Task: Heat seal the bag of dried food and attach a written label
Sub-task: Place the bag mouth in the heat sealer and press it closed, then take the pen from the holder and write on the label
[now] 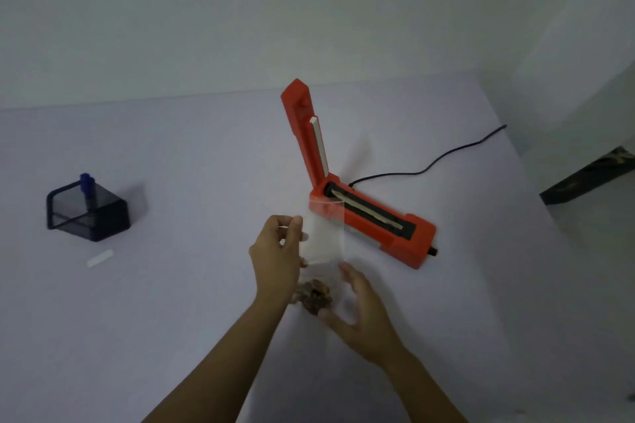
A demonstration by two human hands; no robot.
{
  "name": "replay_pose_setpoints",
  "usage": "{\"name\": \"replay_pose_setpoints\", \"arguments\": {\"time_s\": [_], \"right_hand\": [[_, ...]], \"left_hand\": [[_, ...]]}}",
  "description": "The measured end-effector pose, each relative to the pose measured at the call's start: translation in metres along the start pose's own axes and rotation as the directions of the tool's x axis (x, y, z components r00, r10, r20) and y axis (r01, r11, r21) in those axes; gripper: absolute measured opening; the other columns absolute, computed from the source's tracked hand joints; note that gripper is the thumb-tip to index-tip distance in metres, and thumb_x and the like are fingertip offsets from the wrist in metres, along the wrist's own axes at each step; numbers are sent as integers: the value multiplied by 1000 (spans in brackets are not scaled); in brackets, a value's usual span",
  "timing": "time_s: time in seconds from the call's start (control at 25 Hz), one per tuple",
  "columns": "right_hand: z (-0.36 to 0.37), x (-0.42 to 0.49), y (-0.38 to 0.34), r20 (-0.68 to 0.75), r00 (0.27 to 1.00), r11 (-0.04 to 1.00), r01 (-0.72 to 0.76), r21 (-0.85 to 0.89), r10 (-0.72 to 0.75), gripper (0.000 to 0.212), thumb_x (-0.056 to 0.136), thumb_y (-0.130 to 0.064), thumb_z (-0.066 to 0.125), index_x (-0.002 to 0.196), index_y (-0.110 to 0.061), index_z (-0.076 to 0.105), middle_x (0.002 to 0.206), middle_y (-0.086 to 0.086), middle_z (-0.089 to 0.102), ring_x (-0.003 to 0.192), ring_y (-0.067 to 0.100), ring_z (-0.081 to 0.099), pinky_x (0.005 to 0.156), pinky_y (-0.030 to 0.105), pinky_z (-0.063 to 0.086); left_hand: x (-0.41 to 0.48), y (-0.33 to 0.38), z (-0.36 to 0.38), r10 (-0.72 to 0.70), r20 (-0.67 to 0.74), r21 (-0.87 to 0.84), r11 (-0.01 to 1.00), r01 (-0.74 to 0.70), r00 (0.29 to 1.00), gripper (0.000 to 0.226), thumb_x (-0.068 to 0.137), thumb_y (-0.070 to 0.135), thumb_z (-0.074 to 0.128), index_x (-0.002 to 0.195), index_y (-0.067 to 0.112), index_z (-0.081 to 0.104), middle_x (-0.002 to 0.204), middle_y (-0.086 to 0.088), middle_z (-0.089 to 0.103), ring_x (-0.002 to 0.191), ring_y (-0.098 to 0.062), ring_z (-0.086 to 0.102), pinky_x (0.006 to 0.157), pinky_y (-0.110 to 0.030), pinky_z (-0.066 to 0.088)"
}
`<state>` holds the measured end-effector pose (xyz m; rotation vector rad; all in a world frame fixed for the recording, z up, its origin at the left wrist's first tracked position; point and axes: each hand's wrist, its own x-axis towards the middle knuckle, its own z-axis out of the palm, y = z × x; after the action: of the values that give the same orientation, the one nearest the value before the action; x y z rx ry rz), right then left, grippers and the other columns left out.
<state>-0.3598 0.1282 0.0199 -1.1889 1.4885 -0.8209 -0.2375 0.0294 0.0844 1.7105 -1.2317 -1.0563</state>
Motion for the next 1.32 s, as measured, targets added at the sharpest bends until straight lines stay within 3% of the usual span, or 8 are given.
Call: {"name": "replay_pose_setpoints", "arguments": {"time_s": [0.16,0.24,0.4,0.6,0.84,0.96,1.12,1.32], "right_hand": [[33,14,-3,88,995,999,-44,21,42,17,84,-30,64,101,-31,59,102,-11,66,95,2,62,90,31,52],[47,9,-3,139,988,996,-61,-59,68,12,85,-29,63,95,-29,58,98,-11,63,90,2,61,87,24,52],[69,-4,10,112,992,968,-31,-250,60,31,81,-41,62,102,-20,60,100,-4,61,90,10,58,82,22,47],[80,1,8,26,999,931,-20,-364,32,48,85,-37,61,126,-16,47,106,-10,44,93,5,45,85,13,34],[86,9,1,28,990,916,-117,-383,138,73,84,-47,57,142,-13,28,131,8,46,119,22,46,101,36,42],[92,8,-25,-28,1000,944,-15,-329,6,53,88,-39,56,134,-18,42,112,-3,52,99,8,53,88,25,49],[141,51,-76,45,974,912,226,-343,-224,26,91,-26,54,115,-18,58,84,-14,47,72,0,50,66,4,41],[231,156,-146,13,904,845,405,-350,-428,16,91,-17,54,100,-12,67,90,4,60,70,2,50,67,11,44]], "left_hand": [[4,-11,-21,-29,-85,0,1000,29,996,20,93,28,51,89,9,57,76,0,67,46,-19,57,36,-11,40],[13,-26,-32,-59,-81,60,996,64,995,21,94,30,49,90,11,55,75,0,67,46,-18,60,37,-13,43],[37,-67,-44,-119,-9,209,971,118,993,25,92,31,51,81,8,54,74,-6,67,56,-23,63,58,-35,55],[60,-99,-43,-33,19,481,877,20,999,27,90,28,52,70,13,45,66,-1,51,65,-22,51,56,-29,38],[67,-115,-45,32,24,551,833,-40,999,37,91,36,52,111,5,50,106,-15,60,94,-31,59,80,-42,49],[61,-102,-67,32,-71,396,918,-2,997,47,94,36,46,129,5,40,128,-14,47,108,-27,54,86,-33,45],[59,-93,-149,120,-305,285,958,-29,945,36,95,29,46,124,8,46,111,-10,55,91,-20,56,77,-25,40],[111,-103,-269,124,-495,230,973,-8,860,31,96,25,44,120,7,48,112,-10,55,95,-24,56,80,-31,46]]}}
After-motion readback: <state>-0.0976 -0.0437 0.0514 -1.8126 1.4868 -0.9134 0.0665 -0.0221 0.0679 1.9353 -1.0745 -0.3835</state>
